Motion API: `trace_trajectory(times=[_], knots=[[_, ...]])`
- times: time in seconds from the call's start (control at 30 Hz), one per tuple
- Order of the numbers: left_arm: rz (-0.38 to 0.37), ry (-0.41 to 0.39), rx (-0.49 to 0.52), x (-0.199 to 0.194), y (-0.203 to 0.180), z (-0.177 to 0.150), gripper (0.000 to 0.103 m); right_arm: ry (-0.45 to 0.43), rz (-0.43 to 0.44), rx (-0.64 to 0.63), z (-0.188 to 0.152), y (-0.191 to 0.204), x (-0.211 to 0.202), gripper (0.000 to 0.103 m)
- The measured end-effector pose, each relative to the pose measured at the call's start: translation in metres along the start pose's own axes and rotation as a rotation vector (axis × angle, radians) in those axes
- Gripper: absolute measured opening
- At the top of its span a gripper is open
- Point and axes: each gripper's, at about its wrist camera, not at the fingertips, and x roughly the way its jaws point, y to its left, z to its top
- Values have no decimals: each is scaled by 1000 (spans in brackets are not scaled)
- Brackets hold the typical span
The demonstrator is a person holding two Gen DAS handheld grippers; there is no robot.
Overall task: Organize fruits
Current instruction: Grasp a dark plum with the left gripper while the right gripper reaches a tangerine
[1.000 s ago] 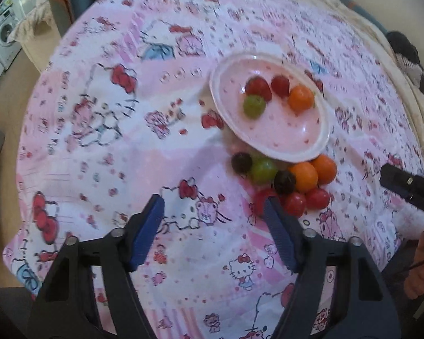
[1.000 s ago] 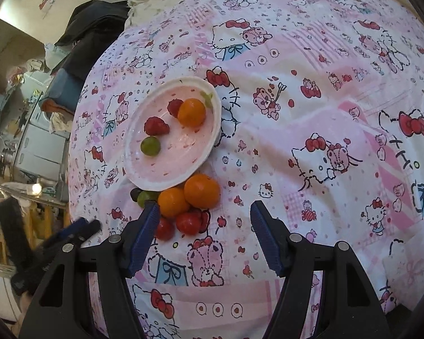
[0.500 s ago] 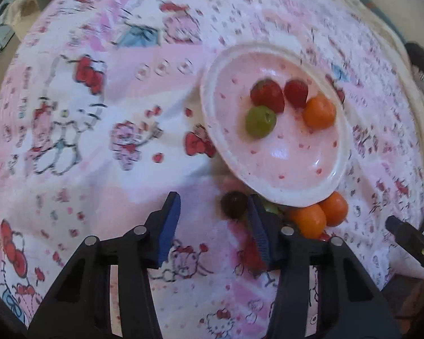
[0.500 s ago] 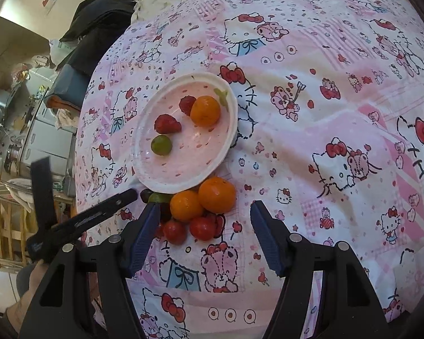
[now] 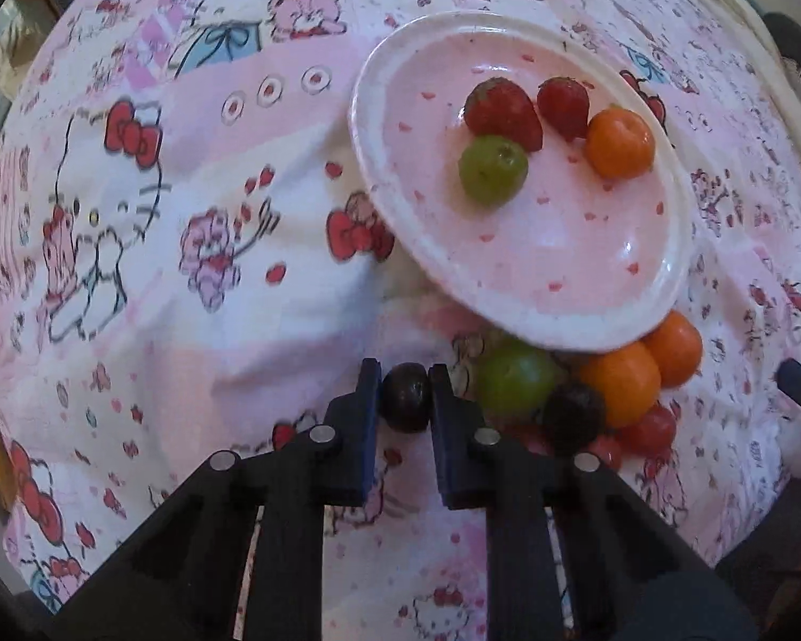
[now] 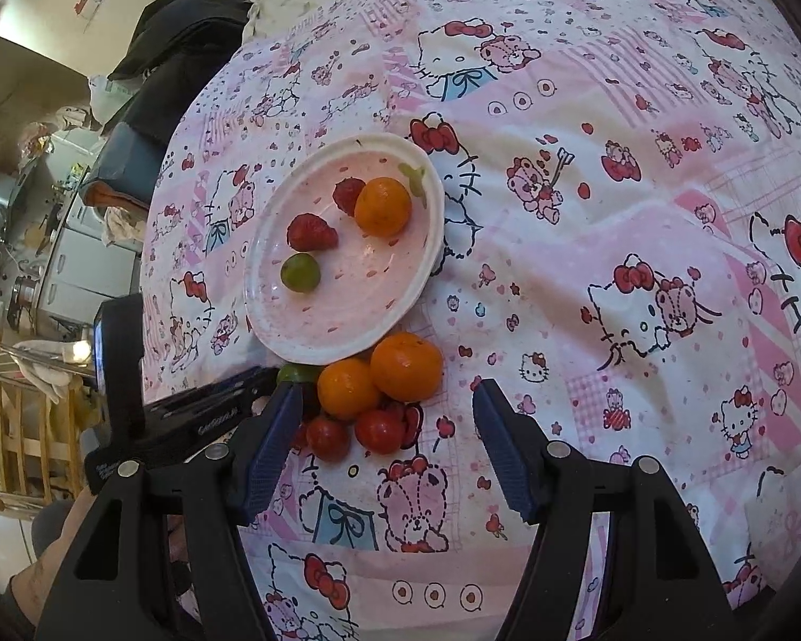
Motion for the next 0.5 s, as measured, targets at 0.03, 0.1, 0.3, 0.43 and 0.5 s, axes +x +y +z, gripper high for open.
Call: trace_trajectory(times=[0.03, 0.1, 0.3, 0.43, 0.5], knots=[[-15, 0, -9, -1, 4, -4, 14, 0, 0, 0, 0, 0, 0, 69], [-22, -8, 1, -2, 6, -7, 14, -1, 4, 1, 0, 0, -1, 69], [-31, -28, 35, -10, 3, -27, 14, -3, 11, -15, -1, 5, -3, 69], [17, -55, 81, -7, 0, -32, 14, 9, 4, -12, 0, 3, 1, 69], [6, -61, 80, -6, -2, -33, 14, 11, 4, -7, 1, 2, 2, 69]])
